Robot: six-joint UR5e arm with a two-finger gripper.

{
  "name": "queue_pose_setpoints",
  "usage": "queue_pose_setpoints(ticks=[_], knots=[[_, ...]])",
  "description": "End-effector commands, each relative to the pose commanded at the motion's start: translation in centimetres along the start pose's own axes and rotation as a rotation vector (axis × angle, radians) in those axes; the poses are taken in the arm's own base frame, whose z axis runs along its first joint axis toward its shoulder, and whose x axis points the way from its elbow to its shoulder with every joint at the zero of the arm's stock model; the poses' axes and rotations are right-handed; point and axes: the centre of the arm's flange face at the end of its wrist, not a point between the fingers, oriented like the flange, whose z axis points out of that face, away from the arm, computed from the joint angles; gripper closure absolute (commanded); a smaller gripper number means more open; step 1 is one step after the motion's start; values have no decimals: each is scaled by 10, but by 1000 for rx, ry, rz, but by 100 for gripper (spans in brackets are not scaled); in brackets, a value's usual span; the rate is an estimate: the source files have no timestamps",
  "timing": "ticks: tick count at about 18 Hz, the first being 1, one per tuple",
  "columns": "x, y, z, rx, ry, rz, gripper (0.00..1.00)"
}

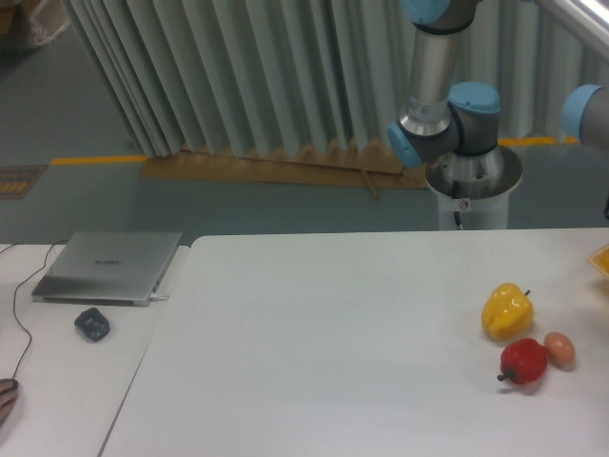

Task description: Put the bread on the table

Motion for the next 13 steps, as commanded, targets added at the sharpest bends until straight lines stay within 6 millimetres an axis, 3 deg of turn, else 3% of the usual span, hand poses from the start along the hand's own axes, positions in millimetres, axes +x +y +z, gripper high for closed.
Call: queue_pose_setpoints(ticks=[3, 8, 13], knots=[[7, 13, -8, -18, -3, 87, 0], [29, 41, 4, -8, 11, 227, 0], [55, 72, -5, -35, 11, 301, 0]])
